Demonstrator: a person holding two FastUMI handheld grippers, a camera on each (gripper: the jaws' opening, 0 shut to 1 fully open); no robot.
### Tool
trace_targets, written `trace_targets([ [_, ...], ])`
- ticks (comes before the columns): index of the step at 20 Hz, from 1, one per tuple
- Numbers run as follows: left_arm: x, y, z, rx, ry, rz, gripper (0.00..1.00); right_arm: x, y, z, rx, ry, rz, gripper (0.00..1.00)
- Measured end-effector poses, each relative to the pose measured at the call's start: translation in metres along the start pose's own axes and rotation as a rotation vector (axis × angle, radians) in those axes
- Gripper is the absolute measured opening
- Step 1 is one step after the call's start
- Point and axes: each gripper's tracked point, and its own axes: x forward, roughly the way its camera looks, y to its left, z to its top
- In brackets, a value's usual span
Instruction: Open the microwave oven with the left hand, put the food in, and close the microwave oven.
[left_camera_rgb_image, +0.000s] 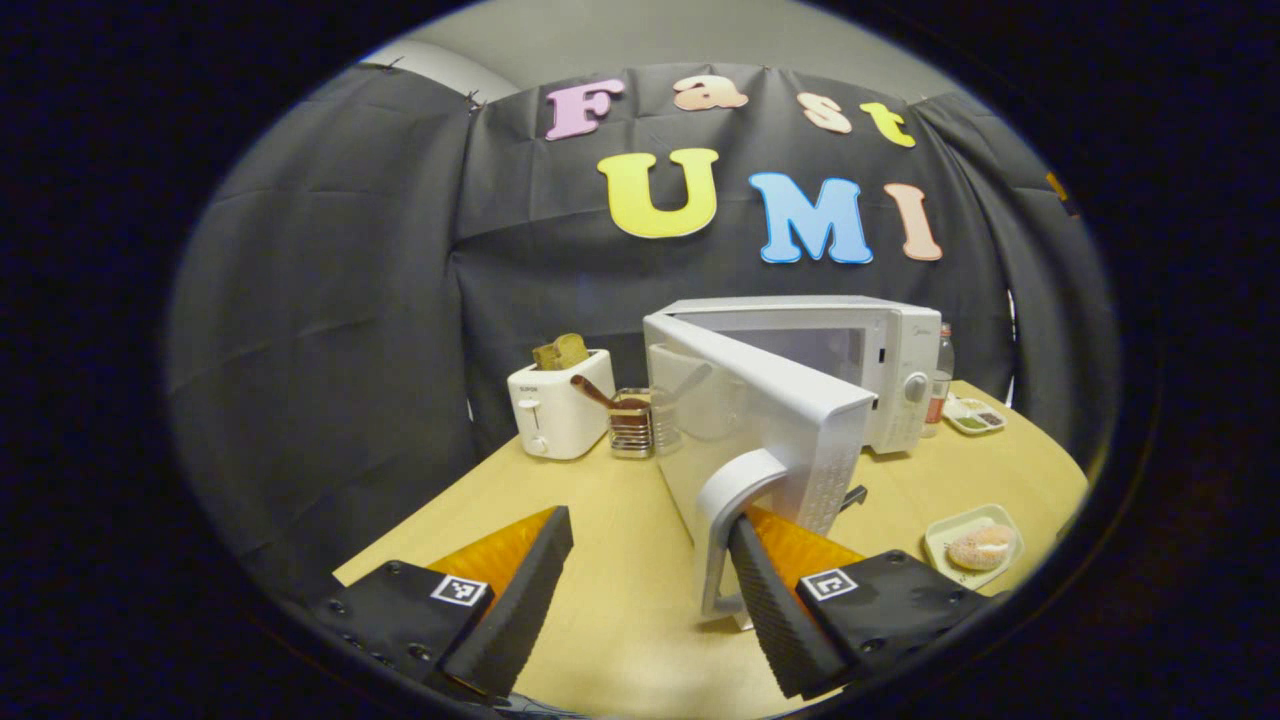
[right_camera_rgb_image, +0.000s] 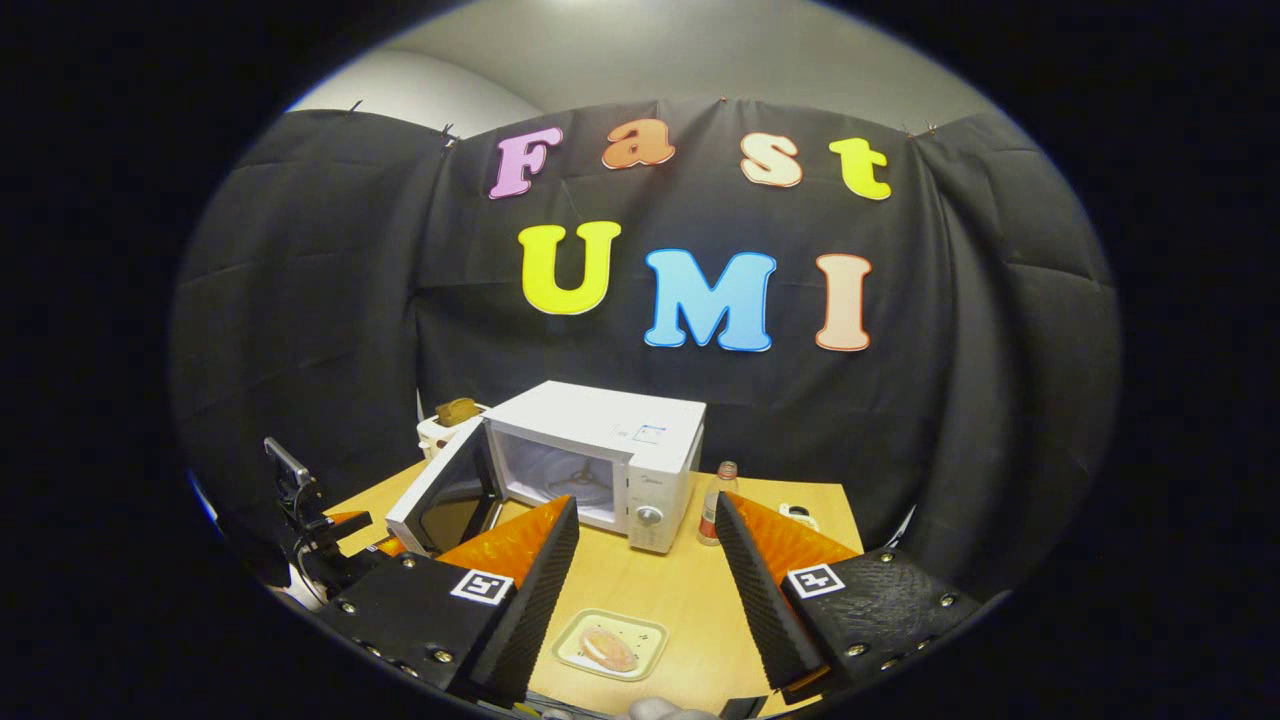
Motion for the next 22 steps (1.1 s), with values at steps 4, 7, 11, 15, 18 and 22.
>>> trace_targets([
  [4,-0.004,0.020,-0.003,0.009,0.006,-0.027,1.00,0.005,0.035,-0.006,-0.005,0.014,0.021,0.84],
  [7,-0.014,0.049,-0.004,0.033,0.001,0.007,1.00,0.005,0.056,-0.020,0.011,0.037,0.039,0.84],
  [11,-0.017,0.090,0.002,0.074,-0.017,0.062,0.96,0.013,0.064,-0.044,-0.009,0.075,0.039,0.84],
  [15,-0.032,0.094,0.021,0.084,-0.044,0.080,0.94,0.020,0.064,-0.075,-0.039,0.124,0.058,0.84],
  [18,-0.063,0.083,0.047,0.101,-0.090,0.082,0.96,0.025,0.043,-0.130,-0.112,0.215,0.037,0.84],
  [22,-0.105,0.041,0.107,0.095,-0.168,0.030,0.97,0.028,0.029,-0.208,-0.127,0.356,0.081,0.84],
])
